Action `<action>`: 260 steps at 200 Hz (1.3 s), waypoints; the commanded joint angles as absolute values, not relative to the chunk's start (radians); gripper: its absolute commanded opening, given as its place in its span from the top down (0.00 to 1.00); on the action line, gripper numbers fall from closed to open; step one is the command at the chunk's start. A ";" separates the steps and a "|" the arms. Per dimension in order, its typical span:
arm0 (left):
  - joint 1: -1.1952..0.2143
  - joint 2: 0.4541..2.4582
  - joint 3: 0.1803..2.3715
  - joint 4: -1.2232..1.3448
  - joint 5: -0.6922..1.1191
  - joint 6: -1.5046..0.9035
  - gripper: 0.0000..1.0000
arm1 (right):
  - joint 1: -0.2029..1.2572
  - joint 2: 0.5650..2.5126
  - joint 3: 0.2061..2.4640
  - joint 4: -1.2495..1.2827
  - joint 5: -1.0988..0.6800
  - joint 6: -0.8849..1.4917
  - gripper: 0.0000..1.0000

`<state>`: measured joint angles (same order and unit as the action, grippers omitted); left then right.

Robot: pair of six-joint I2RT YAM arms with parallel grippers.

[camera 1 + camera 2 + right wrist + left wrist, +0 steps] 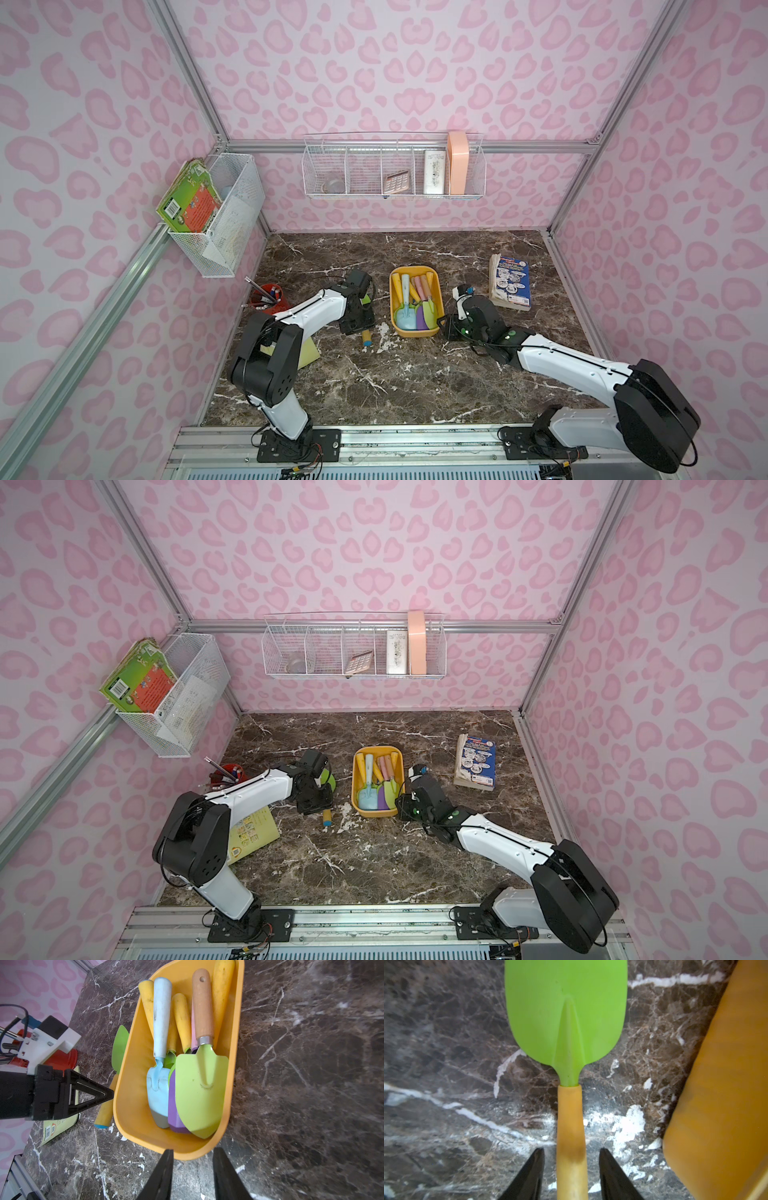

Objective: Put the shovel into the storage box
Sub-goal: Adjust the shovel at the center of the board, then pick up the shovel from the center of the board.

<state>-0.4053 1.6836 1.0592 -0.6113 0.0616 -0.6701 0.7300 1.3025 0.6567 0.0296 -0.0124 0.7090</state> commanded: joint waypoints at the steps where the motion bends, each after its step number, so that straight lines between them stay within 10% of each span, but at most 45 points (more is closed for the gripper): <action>1: -0.419 1.669 1.058 -0.664 -0.003 -0.651 0.52 | 0.730 1.305 0.666 0.057 -0.017 0.706 0.65; 152: -0.487 1.670 1.002 -0.620 -0.008 -0.751 0.46 | 0.728 1.297 0.641 0.068 -0.016 0.710 0.65; 260: -0.496 1.606 0.982 -0.683 -0.073 -0.690 1.00 | 0.729 1.307 0.650 0.084 -0.035 0.711 0.65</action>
